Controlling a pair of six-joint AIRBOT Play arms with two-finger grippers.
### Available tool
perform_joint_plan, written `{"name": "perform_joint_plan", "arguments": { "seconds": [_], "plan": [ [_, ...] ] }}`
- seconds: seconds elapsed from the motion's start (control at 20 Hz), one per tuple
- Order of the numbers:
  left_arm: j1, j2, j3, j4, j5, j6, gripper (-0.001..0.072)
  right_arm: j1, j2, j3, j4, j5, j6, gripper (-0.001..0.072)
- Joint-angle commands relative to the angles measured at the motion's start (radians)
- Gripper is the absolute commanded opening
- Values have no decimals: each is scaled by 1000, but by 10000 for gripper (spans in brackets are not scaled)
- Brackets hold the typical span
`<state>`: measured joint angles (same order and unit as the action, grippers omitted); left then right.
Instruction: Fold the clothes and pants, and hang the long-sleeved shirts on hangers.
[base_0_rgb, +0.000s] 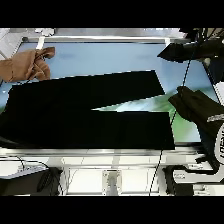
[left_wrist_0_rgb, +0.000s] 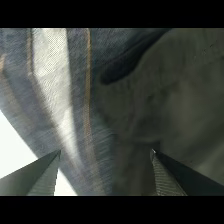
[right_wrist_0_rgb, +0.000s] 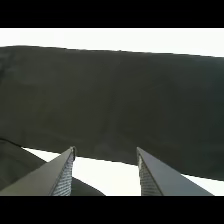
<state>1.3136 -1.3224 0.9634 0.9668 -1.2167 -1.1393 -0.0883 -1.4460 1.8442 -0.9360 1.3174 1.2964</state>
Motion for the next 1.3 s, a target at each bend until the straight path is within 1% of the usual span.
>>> {"name": "perform_joint_plan", "arguments": {
  "seconds": [0.0,0.1,0.2,0.4,0.5,0.85,1.0,1.05,1.1,1.15,1.2,1.25],
  "plan": [
    [86,-68,-1,-291,-35,145,612,1,4,27,20,-17,3,438],
    [61,-90,-1,-302,-33,179,613,1,4,68,20,-17,3,438],
    [35,-119,-1,-299,-39,179,612,1,4,110,19,5,3,438],
    [29,-139,0,-208,-21,179,611,0,7,196,15,135,3,438],
    [28,-140,0,-189,-6,178,612,1,21,199,14,166,2,438],
    [10,-157,0,-190,0,179,611,1,29,198,15,178,3,438],
    [-42,-184,0,-190,1,179,605,1,29,198,14,253,3,437],
    [-63,-187,0,-194,3,179,499,1,29,198,13,299,11,437],
    [-79,-185,1,-201,16,180,361,1,29,198,-2,348,19,436],
    [-91,-185,6,-218,20,189,253,1,29,198,-38,414,39,435],
    [-97,-185,15,-232,19,200,84,1,29,198,-93,481,48,422],
    [-99,-183,27,-242,15,209,18,-1,33,193,-166,524,51,415]
  ]
}}
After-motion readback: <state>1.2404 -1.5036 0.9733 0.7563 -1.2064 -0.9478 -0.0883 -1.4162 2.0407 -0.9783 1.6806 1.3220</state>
